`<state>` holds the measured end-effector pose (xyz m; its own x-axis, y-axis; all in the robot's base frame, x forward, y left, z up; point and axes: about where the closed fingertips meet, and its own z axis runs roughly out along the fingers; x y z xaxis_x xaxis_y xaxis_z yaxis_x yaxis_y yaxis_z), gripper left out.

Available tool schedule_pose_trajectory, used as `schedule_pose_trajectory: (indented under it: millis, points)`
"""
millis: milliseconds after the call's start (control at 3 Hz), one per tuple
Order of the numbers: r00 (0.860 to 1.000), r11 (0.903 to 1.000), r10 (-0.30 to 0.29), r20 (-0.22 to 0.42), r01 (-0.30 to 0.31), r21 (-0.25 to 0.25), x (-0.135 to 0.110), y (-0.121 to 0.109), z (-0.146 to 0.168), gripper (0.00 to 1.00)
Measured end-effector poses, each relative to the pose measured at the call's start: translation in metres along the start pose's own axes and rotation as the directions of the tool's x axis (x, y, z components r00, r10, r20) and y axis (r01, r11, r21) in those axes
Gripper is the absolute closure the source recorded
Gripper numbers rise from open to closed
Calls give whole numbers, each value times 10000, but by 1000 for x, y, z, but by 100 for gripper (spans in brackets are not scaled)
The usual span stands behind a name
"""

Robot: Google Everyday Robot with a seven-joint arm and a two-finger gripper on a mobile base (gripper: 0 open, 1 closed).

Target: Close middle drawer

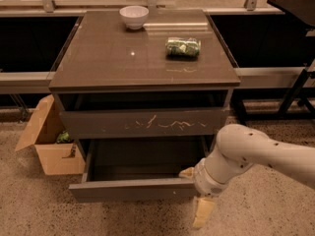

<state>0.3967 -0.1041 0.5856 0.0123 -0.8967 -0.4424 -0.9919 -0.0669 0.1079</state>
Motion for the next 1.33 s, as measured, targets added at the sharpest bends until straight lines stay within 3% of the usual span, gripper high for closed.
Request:
schedule_pose_trajectory:
  millis: [333,667,1000,1333]
  points:
    - [9996,9986,285,4,-285,-438,32,0,57,46]
    - [9987,9969,506,10,-505,-596,52,-5,88,69]
    - [9958,9958,845,353,-831,-395,96,-49,135,100]
    - [9958,9958,843,350,-829,-393,96,-49,135,100]
